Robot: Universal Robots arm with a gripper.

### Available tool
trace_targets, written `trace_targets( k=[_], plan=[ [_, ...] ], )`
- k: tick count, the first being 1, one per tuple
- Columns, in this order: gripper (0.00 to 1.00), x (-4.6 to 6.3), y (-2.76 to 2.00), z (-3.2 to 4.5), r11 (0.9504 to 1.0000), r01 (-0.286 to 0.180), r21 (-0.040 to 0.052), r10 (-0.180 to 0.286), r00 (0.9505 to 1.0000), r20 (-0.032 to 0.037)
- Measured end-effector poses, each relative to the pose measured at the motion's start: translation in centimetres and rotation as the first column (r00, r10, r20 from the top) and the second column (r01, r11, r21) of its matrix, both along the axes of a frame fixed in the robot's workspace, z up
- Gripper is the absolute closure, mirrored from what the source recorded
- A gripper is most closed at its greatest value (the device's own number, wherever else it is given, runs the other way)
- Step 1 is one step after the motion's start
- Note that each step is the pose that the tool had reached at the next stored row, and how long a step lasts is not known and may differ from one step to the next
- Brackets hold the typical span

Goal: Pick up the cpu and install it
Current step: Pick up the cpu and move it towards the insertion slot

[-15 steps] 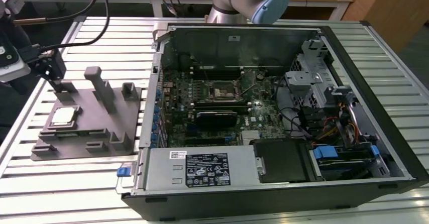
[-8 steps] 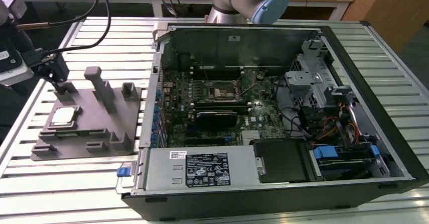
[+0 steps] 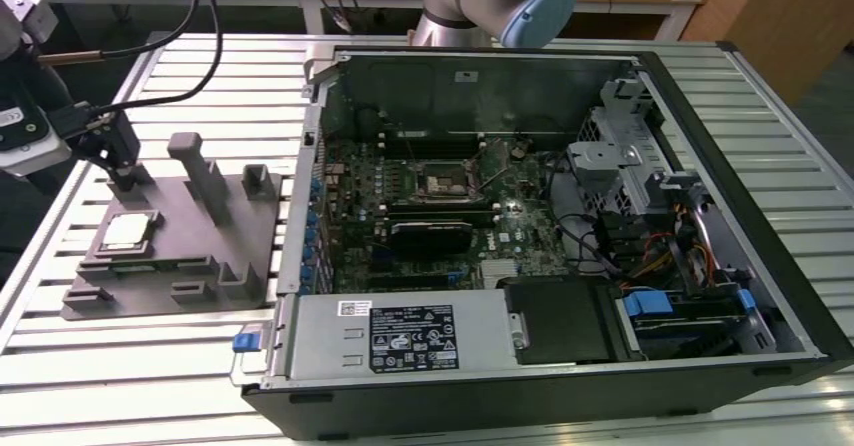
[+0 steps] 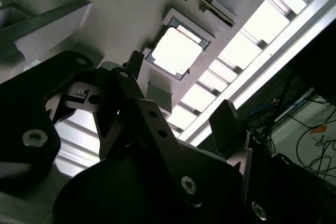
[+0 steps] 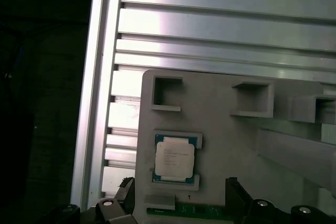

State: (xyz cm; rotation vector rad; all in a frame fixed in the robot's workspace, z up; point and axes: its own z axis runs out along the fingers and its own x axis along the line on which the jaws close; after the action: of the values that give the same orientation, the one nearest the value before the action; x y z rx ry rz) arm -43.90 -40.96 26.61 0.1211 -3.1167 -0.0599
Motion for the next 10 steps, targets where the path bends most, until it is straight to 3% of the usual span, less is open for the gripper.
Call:
trace_targets(
  k=[10],
  plan=[
    [0.22,0.00,0.00,-0.42,1.0000,0.000,0.0001,0.000,1.0000,0.0001]
  ],
)
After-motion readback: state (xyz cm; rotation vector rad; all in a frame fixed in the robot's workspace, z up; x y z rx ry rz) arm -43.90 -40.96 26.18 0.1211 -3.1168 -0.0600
